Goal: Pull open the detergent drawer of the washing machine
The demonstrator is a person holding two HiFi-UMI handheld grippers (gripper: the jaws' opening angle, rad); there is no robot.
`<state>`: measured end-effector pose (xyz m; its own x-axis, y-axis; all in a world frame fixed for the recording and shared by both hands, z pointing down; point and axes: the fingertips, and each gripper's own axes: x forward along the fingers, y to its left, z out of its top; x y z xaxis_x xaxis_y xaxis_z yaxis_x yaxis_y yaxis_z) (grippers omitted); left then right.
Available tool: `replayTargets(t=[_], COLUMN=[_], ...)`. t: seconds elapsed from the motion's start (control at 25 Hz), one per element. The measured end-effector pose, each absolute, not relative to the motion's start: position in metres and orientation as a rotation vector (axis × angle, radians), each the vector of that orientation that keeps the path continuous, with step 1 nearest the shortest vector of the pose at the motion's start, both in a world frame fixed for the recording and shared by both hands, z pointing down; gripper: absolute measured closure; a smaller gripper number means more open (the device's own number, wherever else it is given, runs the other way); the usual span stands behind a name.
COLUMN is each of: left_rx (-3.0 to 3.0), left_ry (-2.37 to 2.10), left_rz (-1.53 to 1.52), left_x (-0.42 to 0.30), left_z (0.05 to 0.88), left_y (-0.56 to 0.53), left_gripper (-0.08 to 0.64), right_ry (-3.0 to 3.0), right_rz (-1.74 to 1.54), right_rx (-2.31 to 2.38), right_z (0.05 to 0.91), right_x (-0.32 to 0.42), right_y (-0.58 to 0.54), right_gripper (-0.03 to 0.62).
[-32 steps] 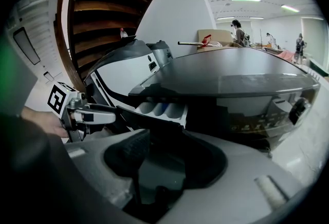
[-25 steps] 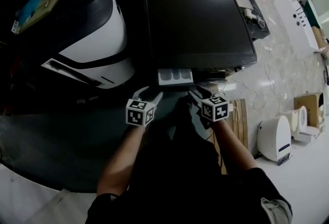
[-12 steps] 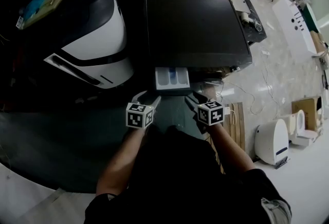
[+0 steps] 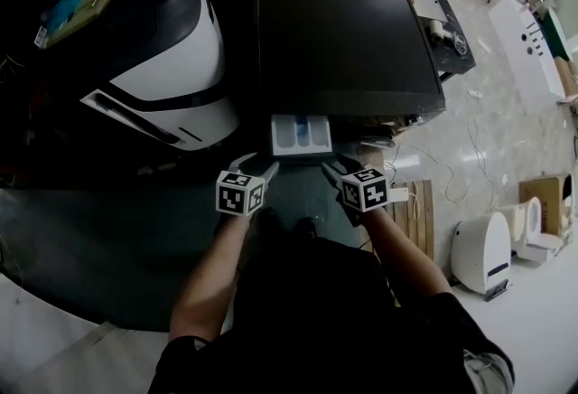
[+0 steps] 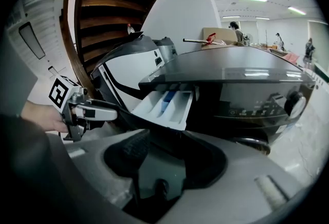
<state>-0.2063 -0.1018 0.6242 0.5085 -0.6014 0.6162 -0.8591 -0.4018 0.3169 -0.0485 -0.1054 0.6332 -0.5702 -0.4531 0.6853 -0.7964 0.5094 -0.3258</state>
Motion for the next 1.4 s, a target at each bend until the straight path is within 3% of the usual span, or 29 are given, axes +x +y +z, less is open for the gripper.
replayTargets(t=[0.4,1.12,1.4], left_rx=[2.098,2.068,2.171], left_ry=[-1.248,-1.257,-1.226], left_rz=[0.515,0.471,0.374], left_x=[-0.2,-0.199,-0.206], left_z=[0.625,0.625,0.587], left_y=[-0.077,-0.061,-0.068], left_gripper=[0.359,0.362,0.362], right_ry=[-2.287,-2.302,-2.3], right_rz=[0.875,0.948,1.058], right_rx=[0.932,0.941,0.926], right_z=[0.626,0.628,0.616], right_x=[-0.045,-0.037,-0.033], right_y=[-0.084,-0.066,-0.048], right_gripper=[0.437,0.437,0.437])
